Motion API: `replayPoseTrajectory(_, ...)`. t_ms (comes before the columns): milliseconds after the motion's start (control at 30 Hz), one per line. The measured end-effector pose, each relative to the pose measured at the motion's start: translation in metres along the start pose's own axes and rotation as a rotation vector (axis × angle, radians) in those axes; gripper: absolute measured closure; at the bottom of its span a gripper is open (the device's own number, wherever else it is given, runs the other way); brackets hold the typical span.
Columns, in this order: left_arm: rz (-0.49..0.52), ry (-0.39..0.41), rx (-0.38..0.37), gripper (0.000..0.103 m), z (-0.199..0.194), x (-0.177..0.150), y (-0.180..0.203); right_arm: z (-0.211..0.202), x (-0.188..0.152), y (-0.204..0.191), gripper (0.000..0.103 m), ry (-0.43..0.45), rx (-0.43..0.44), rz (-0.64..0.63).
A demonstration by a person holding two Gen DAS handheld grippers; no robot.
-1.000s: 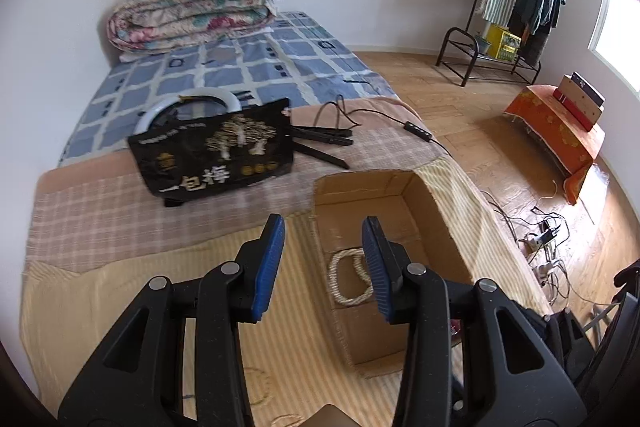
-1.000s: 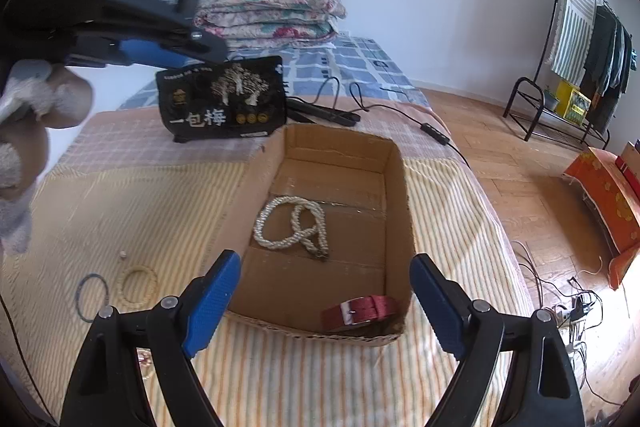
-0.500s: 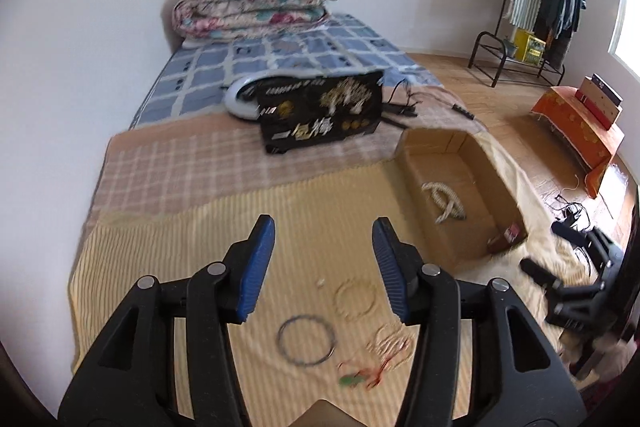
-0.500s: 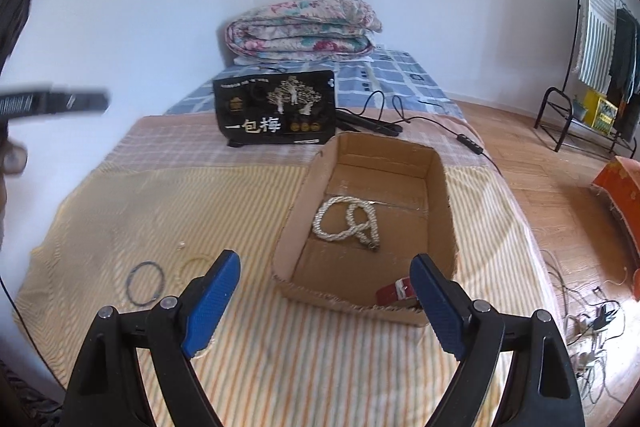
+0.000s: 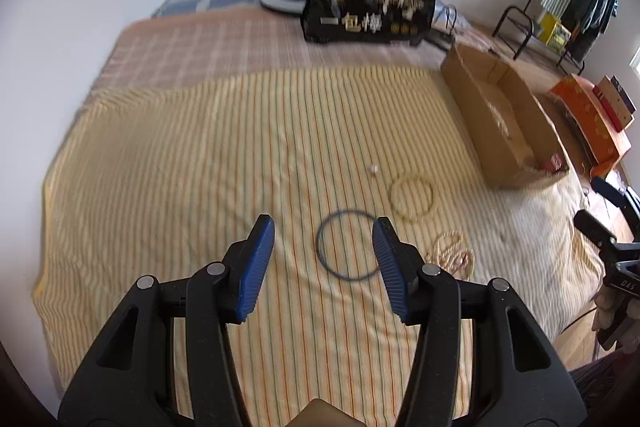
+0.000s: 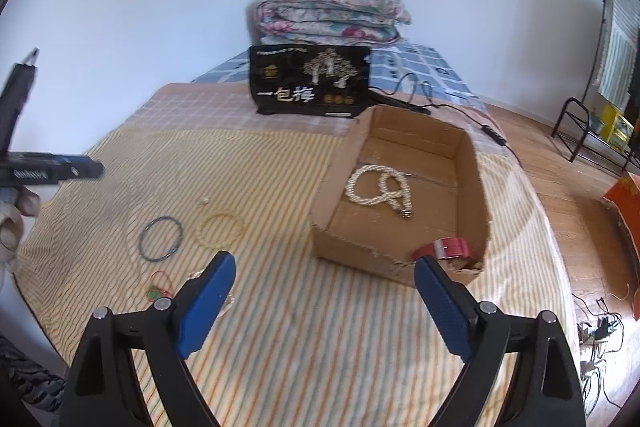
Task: Organize jewelry
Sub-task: 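Withdraw both open tools from the box back over the remaining jewelry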
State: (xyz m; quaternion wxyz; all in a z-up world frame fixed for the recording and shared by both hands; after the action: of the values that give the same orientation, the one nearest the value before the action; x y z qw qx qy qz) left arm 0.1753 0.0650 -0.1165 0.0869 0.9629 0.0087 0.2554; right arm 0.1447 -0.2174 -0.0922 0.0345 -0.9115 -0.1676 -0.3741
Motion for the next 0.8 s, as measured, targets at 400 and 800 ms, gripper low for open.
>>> replayPoseTrajectory(400,0.059,-0.099,-0.025,0.036,0.041,-0.032,0.02,0.029,-0.016,-0.027,0.005,-0.075,0.112,-0.071)
replayPoseTrajectory(800,0.091,-0.145,-0.023,0.032,0.062,-0.04,0.033,0.044,-0.02,-0.047,0.005,-0.158,0.191,-0.119)
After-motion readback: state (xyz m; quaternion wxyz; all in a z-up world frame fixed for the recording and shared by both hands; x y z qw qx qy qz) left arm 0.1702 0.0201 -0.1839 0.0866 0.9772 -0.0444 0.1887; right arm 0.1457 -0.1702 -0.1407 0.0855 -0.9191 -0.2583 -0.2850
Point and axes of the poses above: each gripper's, at about its wrist camera, not at the fingertips, and z roughly the way its jaws point, y to its right, x to its top, the point moved 3 cm from there along z, roughly the way its jaws point, and after that the axes turned 4 degrees about -z, right-handed, at the moved point
